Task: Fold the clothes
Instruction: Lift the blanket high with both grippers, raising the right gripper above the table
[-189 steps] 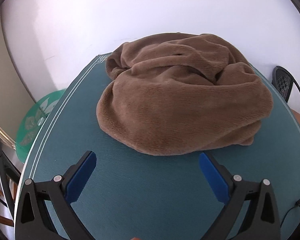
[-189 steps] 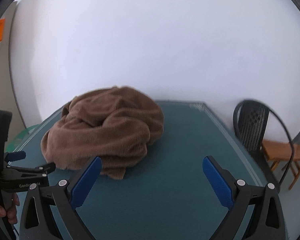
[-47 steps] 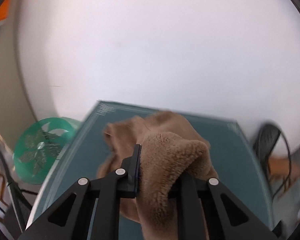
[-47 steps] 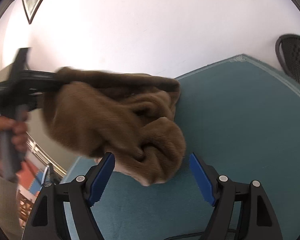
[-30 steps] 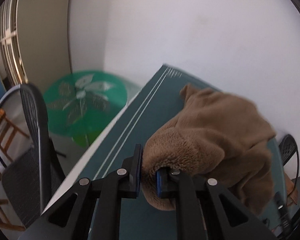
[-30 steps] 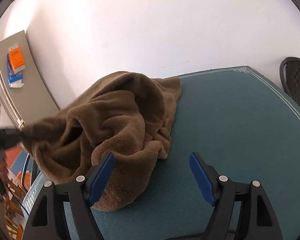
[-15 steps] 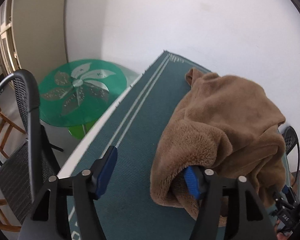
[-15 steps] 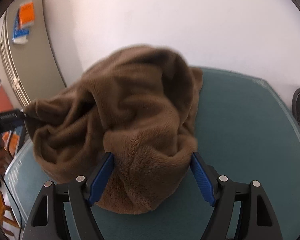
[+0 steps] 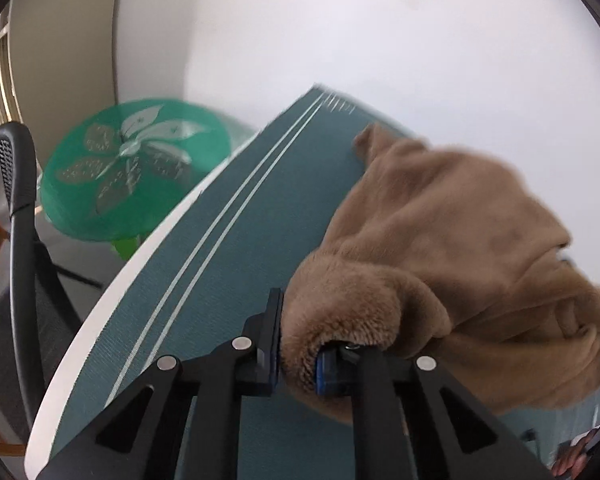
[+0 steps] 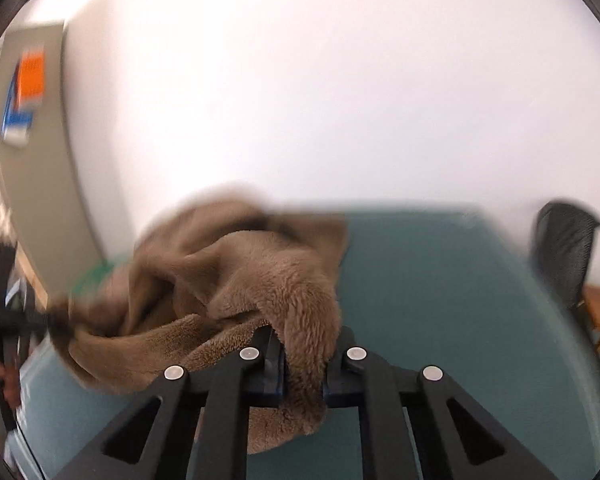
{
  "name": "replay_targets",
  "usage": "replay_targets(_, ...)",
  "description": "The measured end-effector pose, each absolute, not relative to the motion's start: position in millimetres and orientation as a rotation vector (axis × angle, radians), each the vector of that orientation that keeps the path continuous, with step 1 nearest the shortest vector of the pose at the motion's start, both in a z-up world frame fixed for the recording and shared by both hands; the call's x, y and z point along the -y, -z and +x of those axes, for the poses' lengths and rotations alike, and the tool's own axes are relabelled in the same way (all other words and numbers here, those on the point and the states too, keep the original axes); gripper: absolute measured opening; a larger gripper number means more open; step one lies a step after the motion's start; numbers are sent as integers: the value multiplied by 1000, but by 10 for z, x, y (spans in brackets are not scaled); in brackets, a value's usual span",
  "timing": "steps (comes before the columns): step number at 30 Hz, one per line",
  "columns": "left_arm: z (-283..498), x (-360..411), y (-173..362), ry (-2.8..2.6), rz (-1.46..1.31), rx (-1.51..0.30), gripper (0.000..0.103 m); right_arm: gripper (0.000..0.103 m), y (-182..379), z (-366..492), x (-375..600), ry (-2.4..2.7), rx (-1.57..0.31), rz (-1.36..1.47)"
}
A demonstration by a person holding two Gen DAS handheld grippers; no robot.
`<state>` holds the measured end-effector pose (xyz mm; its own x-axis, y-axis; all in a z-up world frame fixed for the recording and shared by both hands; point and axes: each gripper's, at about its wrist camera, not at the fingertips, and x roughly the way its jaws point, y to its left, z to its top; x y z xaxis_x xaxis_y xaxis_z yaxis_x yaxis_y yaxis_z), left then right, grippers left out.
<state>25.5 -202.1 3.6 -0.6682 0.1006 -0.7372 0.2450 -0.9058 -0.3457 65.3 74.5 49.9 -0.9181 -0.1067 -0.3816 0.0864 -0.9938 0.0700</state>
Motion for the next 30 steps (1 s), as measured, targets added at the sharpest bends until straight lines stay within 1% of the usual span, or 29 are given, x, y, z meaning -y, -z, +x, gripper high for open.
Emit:
replay_targets(2, 367, 1940, -225, 2805, 1186, -684, 15, 12, -791, 854, -862, 3056, 89, 423)
replay_targets(5, 541, 1703, -405, 2913, 1158, -595, 15, 12, -1078, 1149, -936, 3106, 84, 225)
replay_targets(6, 588, 1628, -408, 2935, 1170, -565, 17, 12, -1153, 1257, -952, 3118, 77, 163)
replay_targets(7, 620, 1572, -382, 2942, 1192, -542, 21, 12, -1188, 1341, -958, 3132, 60, 122)
replay_targets(8, 641, 1534, -331, 2939, 1223, -523, 38, 12, -1197, 1407, -961, 3148, 40, 95)
replay_targets(9, 650, 1492, -241, 2930, 1269, -502, 58, 12, -1160, 1437, -971, 3157, 26, 104)
replay_targets(10, 648, 1453, -146, 2920, 1312, -486, 66, 12, -1115, 1461, -983, 3166, 14, 120)
replay_targets(11, 636, 1421, -48, 2907, 1355, -480, 71, 12, -1070, 1486, -995, 3174, 1, 136)
replay_targets(14, 549, 1315, 202, 2858, 1495, -481, 71, 12, -894, 1369, -1010, 3170, 29, 247)
replay_targets(17, 457, 1164, 297, 2842, 1560, -413, 72, 12, -792, 1322, -1086, 3176, 61, 297)
replay_targets(20, 355, 959, 295, 2865, 1608, -326, 78, 12, -776, 1367, -1131, 3183, 47, 293)
replay_targets(22, 297, 814, 311, 2863, 1607, -248, 78, 12, -772, 1383, -1128, 3183, 38, 293)
replay_targets(23, 275, 762, 314, 2866, 1603, -224, 69, 12, -759, 1380, -1124, 3182, 39, 298)
replay_targets(24, 251, 730, 297, 2872, 1610, -237, 34, 12, -740, 1380, -1133, 3184, 44, 303)
replay_targets(25, 223, 703, 270, 2879, 1623, -268, 16, 12, -724, 1384, -1138, 3191, 42, 300)
replay_targets(26, 218, 717, 176, 2898, 1587, -307, 13, 12, -707, 1388, -1143, 3198, 39, 296)
replay_targets(28, 234, 797, -92, 2948, 1453, -396, 13, 12, -830, 1463, -1273, 3257, 35, 230)
replay_targets(30, 313, 920, -476, 3021, 1268, -501, 13, 12, -979, 1555, -1387, 3316, 44, 147)
